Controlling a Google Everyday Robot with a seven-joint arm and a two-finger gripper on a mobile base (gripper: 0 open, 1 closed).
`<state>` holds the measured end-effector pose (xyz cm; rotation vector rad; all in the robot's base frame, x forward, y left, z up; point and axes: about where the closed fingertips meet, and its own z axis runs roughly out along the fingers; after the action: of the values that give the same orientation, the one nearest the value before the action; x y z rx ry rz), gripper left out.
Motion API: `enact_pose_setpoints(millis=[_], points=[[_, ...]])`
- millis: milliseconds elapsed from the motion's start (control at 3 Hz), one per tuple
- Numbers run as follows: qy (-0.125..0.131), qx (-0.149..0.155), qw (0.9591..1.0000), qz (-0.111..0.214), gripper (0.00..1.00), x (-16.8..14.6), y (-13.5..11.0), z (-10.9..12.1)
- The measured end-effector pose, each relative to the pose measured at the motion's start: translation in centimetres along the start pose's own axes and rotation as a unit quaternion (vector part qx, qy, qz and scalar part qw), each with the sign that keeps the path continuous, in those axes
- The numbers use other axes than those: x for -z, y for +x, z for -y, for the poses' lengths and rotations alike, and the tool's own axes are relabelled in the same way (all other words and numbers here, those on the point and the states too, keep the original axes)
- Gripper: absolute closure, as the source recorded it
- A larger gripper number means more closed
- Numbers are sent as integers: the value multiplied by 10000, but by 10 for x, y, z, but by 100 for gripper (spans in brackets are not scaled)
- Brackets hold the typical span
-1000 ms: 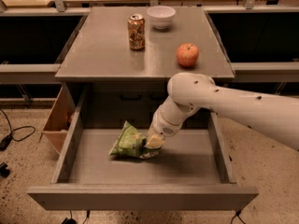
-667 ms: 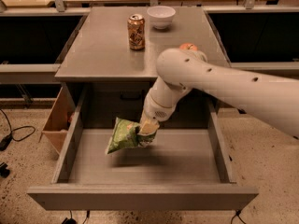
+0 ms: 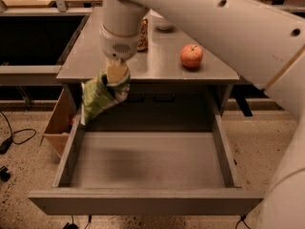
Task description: Pick green jalapeno chip bag from top drawer and place on counter
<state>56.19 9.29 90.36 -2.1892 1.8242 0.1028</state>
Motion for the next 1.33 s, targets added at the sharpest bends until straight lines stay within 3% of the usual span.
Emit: enact_pose_setpoints(millis=[333, 1000, 1333], points=[[432, 110, 9990, 75, 100, 55, -56, 30], [505, 72, 9986, 153, 100, 51, -57, 40], [880, -196, 9956, 271, 100, 40, -59, 87]])
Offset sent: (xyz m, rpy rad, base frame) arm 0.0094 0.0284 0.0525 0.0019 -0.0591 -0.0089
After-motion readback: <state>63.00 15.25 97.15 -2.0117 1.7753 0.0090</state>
